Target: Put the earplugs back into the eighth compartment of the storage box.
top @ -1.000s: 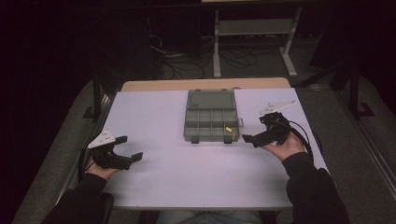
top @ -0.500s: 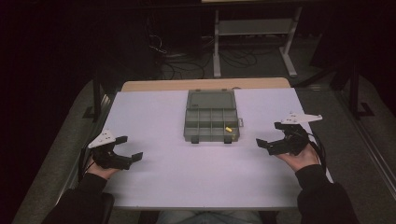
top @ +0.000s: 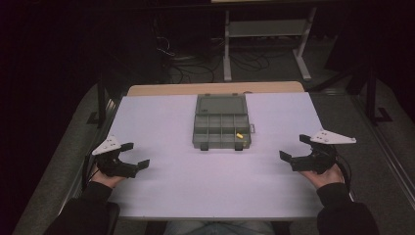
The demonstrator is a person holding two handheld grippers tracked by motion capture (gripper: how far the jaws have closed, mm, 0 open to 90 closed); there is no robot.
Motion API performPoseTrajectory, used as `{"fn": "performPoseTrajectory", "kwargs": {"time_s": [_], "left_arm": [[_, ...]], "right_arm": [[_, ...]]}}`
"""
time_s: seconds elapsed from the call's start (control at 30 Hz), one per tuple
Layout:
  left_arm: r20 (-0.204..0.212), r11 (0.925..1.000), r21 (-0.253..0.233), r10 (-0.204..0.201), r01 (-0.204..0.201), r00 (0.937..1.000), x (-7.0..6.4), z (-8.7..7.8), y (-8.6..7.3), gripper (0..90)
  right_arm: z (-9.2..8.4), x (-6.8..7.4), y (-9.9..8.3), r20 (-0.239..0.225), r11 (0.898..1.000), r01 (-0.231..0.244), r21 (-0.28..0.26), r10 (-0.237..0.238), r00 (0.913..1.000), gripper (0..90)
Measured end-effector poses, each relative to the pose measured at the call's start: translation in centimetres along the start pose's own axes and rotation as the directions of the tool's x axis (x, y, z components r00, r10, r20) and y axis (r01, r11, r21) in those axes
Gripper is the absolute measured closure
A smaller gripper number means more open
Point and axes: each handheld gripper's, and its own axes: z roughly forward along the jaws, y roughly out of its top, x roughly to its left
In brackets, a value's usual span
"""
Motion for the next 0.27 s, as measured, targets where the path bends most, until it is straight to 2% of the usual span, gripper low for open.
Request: {"fn": "performPoseTrajectory", "kwargs": {"time_s": [0.17, 0.27], "left_arm": [[0.0, 1.0, 0.001, -0.003, 0.003, 1.0, 0.01, 0.02, -0.01, 0.0], [0.001, 1.0, 0.001, -0.002, 0.002, 1.0, 0.04, 0.07, -0.03, 0.0]], "right_arm": [[-0.29, -0.28, -0.7, 0.016, 0.999, -0.009, -0.032, 0.009, 0.9998, 0.0], [-0.07, -0.28, -0.78, 0.045, 1.0, 0.006, -0.007, -0.006, 0.999, 0.0]]}}
